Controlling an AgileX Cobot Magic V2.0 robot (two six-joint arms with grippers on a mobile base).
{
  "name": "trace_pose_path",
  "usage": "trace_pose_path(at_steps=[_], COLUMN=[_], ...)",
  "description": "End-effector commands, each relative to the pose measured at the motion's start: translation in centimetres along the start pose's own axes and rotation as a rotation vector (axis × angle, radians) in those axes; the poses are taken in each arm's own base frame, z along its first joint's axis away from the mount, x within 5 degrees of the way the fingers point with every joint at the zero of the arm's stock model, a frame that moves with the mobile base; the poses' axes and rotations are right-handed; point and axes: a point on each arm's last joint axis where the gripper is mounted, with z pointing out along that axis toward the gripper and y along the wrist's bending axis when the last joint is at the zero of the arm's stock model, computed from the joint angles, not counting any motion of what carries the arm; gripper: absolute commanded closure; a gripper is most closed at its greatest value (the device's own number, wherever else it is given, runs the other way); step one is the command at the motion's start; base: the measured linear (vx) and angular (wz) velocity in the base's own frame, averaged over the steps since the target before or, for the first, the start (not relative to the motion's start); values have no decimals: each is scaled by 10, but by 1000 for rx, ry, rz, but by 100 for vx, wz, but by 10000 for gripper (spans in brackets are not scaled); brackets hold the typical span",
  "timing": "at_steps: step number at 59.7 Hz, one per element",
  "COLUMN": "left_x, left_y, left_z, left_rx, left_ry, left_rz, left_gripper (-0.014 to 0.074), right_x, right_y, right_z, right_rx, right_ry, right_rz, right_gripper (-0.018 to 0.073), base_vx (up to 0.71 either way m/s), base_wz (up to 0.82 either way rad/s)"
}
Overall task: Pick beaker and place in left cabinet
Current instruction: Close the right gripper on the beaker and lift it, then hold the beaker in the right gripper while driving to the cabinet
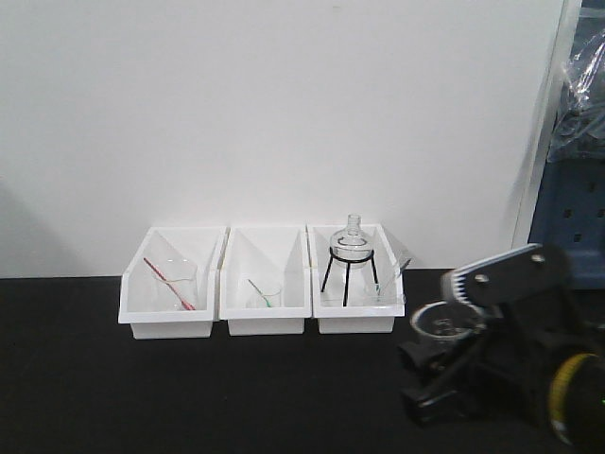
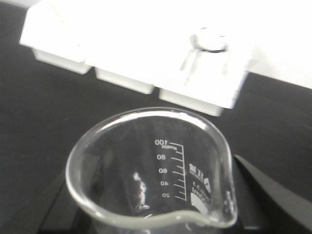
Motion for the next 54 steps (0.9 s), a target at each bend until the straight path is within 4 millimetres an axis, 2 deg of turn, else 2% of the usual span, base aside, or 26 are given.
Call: trace_pose_path(at_steps=[1,13,25,35,54], left_x=[-12,-12,-12,-12,-12], left_y=[-1,-1,-1,-1,-1], left_z=[-2,-2,-2,-2,-2], left_rx=[16,16,16,16,16], left_ry=[-104,-104,-104,-104,-104], left_rz=[-6,-6,-6,-6,-6], left_gripper=[593,593,593,593,593], right_x=[-8,27,46,47,48], right_y=[-12,-35,-53,-59,-59], right_z=[-45,-117,-158,-171,-172], right_rx=[12,67,168,207,214], right_ry=[-118,-213,-272,-327,-324], right_rz=[36,126,143,113,113], right_gripper=[560,560,560,560,560], base_vx=[0,0,0,0,0], base_wz=[0,0,0,0,0])
